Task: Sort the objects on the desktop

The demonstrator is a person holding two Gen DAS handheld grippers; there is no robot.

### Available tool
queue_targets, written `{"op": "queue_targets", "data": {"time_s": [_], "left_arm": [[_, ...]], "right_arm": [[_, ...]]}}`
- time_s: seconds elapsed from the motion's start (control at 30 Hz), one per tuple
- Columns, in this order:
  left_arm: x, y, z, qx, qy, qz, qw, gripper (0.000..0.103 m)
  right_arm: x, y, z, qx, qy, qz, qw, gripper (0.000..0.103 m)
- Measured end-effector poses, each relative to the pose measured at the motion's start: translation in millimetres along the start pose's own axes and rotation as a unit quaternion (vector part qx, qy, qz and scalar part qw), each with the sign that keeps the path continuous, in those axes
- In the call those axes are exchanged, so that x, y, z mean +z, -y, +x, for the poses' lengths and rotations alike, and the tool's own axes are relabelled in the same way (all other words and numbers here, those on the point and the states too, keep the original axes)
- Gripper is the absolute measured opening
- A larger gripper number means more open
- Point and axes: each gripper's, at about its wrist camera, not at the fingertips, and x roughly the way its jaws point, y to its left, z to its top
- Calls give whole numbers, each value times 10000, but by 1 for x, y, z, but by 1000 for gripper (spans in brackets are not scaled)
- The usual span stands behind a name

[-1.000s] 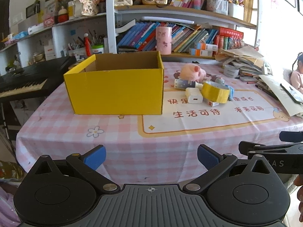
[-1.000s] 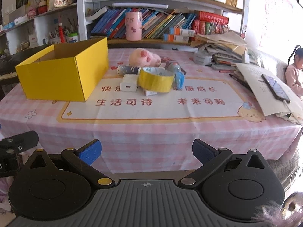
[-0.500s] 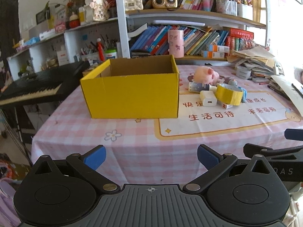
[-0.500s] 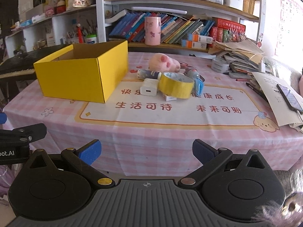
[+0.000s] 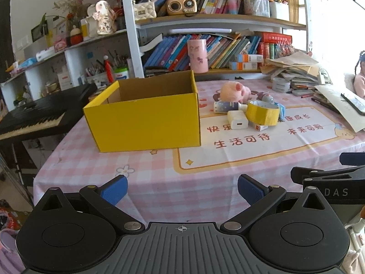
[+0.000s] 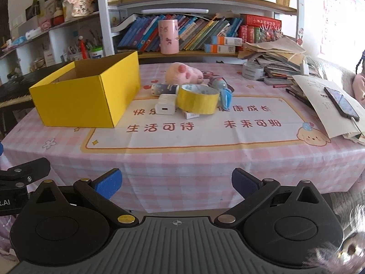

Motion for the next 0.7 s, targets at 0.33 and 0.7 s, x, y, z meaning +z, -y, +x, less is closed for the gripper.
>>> {"op": "queue_targets", "data": {"time_s": [0.33,0.7], "left_arm": [[11,14,5,-148,217,57,9996,103],[29,40,28,-575,266,41,9980,103]], "right_arm": [[7,15,2,-138,102,78,9998,103],[22,42,12,-323,227,29,9992,103]]}}
